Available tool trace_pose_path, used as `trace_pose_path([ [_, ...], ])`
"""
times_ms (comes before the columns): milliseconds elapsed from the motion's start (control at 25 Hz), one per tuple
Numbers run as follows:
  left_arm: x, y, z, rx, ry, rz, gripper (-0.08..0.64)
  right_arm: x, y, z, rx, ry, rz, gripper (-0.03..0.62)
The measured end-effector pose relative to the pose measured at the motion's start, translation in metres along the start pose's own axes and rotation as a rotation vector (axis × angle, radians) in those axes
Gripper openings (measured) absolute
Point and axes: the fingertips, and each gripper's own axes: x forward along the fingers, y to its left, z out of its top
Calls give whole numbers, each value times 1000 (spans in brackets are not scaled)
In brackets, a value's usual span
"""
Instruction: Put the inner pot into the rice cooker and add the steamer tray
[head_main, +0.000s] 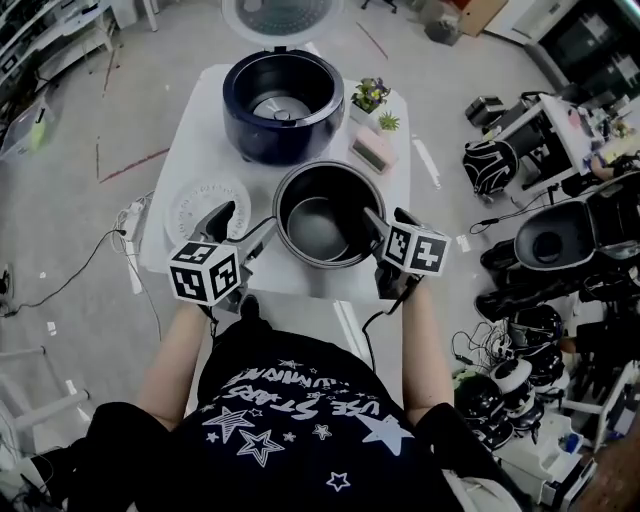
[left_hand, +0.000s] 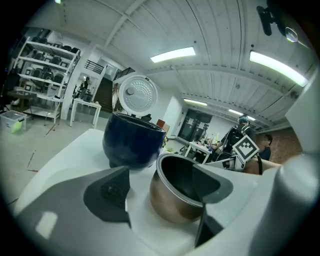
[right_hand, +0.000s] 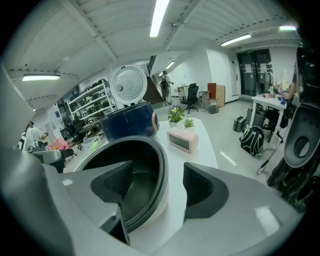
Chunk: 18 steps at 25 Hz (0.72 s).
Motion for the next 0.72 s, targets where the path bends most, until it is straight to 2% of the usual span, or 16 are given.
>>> trace_pose_path([
  [160,16,11,3,4,27,-39,396,19,-4,-5,-5,85,-33,327],
  [360,27,15,1,0,75,-103,396,24,-8,-12,0,137,-87,288],
  [560,40,17,2,-5,100,-142,396,25,-8,-17,9,182,-116,158],
  [720,50,15,-1,11,130,-178,396,29,-12,-21,25,207,-149,98],
])
